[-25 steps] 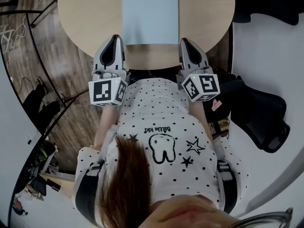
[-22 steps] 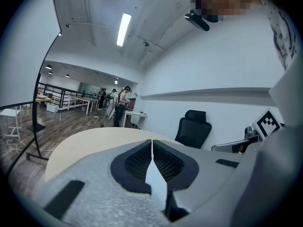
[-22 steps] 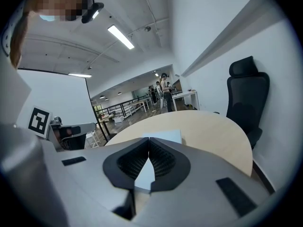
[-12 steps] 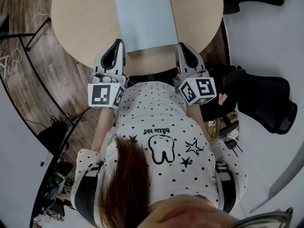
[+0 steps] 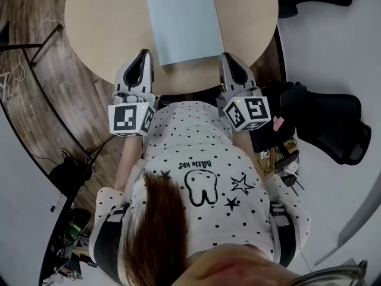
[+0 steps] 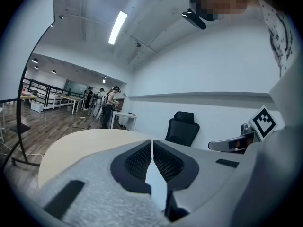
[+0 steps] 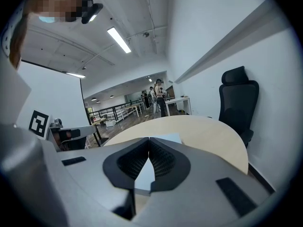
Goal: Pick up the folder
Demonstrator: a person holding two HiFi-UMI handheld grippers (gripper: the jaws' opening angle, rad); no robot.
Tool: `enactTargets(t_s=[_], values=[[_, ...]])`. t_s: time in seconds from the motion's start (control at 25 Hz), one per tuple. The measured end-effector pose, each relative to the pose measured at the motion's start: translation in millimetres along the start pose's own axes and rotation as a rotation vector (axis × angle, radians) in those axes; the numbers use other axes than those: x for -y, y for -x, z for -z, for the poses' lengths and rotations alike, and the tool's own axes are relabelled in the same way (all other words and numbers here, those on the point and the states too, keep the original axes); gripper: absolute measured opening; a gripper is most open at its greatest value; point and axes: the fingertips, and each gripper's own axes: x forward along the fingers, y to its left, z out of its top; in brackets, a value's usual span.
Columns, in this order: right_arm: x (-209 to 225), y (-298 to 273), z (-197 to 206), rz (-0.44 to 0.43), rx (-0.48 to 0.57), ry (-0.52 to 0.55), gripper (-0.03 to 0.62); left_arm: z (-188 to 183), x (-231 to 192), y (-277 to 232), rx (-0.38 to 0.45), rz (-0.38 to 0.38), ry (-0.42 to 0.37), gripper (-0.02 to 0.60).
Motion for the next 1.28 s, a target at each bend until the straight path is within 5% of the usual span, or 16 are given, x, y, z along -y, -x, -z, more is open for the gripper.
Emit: enactTargets(t_s=[1.28], values=[[-5.4,-13.3,-16.1,-0.043,0.031,0.022,0.008,-14.2,-17.4,10.4,0.040,-0.062,0.008,0.023]])
